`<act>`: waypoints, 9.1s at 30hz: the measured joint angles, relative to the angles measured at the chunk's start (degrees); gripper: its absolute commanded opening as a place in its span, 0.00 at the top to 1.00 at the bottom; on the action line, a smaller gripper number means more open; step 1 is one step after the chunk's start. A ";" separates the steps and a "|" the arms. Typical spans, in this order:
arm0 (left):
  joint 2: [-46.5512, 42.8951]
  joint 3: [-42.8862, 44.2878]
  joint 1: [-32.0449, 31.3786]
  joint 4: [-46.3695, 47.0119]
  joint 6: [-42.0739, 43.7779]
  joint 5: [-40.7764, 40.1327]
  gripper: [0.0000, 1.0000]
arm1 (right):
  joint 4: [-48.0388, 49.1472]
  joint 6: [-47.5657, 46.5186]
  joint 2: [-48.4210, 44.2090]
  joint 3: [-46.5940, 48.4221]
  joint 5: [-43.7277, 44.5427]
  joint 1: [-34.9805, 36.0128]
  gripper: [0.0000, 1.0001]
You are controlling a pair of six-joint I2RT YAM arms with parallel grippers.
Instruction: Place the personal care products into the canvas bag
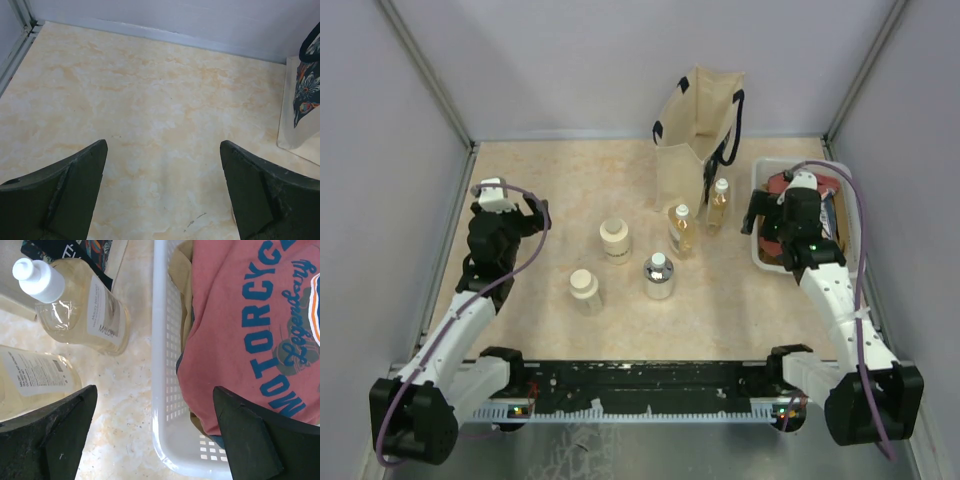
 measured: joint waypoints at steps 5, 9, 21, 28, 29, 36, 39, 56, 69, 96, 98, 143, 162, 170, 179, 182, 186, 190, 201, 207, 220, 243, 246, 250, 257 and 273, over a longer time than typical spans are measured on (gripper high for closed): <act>-0.94 -1.55 -0.02 0.96 -0.02 0.59 0.01 | -0.28 -0.52 0.37 1.79 -0.17 1.88 0.01; -2.19 -2.86 -0.13 2.19 0.61 2.47 0.01 | -0.17 -1.03 5.38 11.52 -0.68 7.37 0.01; -0.17 -2.58 -0.26 3.02 2.45 5.29 0.01 | 4.50 -0.11 30.29 45.07 -2.78 12.98 0.01; 13.77 13.84 -1.05 4.31 3.34 10.45 0.01 | 2.40 -2.62 34.93 44.81 0.55 14.95 0.01; 15.89 16.61 -1.29 4.94 3.43 11.06 0.01 | 2.25 -3.10 34.93 44.61 1.03 15.13 0.01; 27.10 29.42 -4.81 7.72 4.96 14.67 0.01 | 1.11 -5.70 34.45 43.65 3.82 15.23 0.01; 30.49 31.21 -7.87 10.29 6.10 16.02 0.01 | 0.87 -6.08 31.80 40.00 4.63 15.23 0.01; 51.15 38.14 -19.50 26.10 5.90 17.92 0.01 | -1.44 -6.34 12.48 22.25 8.90 15.23 0.01; 58.23 54.36 -22.62 25.99 6.88 14.71 0.01 | -4.55 -6.40 8.22 15.43 10.64 15.23 0.01; 66.38 69.02 -24.96 1.62 12.26 -1.68 0.64 | -5.99 -6.25 6.69 13.62 10.84 15.23 0.01; 66.38 69.05 -24.96 1.09 12.31 -1.70 0.78 | -5.88 -6.08 6.47 13.35 10.82 15.23 0.01; 40.19 44.98 -20.61 -8.48 16.92 -5.31 1.00 | -0.68 -3.78 8.87 10.71 8.13 15.23 0.01; 33.31 37.00 -21.62 -7.45 16.24 -6.54 0.25 | 0.87 -3.78 13.62 11.56 8.26 15.23 0.01; 32.50 41.70 -21.64 -8.22 16.96 -6.34 0.01 | 0.92 -3.74 13.62 11.98 8.15 15.23 0.01; 24.48 40.52 -21.64 -13.51 15.72 -10.95 0.00 | 0.59 -6.14 11.56 12.50 2.97 23.12 0.01; 20.70 38.84 -21.64 -15.52 14.84 -13.03 0.00 | -0.57 -7.48 11.47 15.19 2.91 30.32 0.01; 17.49 36.65 -21.64 -18.34 13.88 -14.80 0.01 | -1.79 -8.02 11.74 19.50 4.42 37.00 0.01; 14.53 32.68 -21.64 -21.09 12.15 -15.65 0.01 | -1.53 -7.89 13.88 21.40 5.68 41.35 0.01; 4.48 24.50 -21.64 -25.38 8.15 -16.96 0.01 | 5.33 -8.07 32.33 21.38 6.78 46.29 0.01; 1.95 22.56 -21.64 -26.14 7.89 -19.39 0.01 | 9.42 -9.29 38.91 22.64 7.19 47.43 0.01; 1.46 20.57 -21.64 -27.02 7.91 -21.31 0.01 | 18.18 -11.06 46.34 25.86 6.99 48.13 0.01; 3.91 19.76 -21.51 -26.08 8.17 -20.37 0.01 | 20.94 -11.04 48.04 23.93 10.40 49.00 1.00; 5.33 21.42 -21.27 -26.14 8.92 -18.45 0.00 | 15.26 -10.51 45.42 23.74 11.30 49.20 1.00; 8.92 28.26 -21.20 -26.08 10.43 -16.59 0.00 | 9.25 -9.49 38.64 22.10 12.33 49.20 1.00; 17.33 44.44 -21.18 -23.10 13.94 -12.48 0.00 | 6.88 -8.83 24.37 21.62 14.27 49.22 1.00; 51.43 63.67 -20.06 -17.14 16.35 -1.66 0.01 | -5.05 -8.87 9.73 21.66 25.14 49.24 1.00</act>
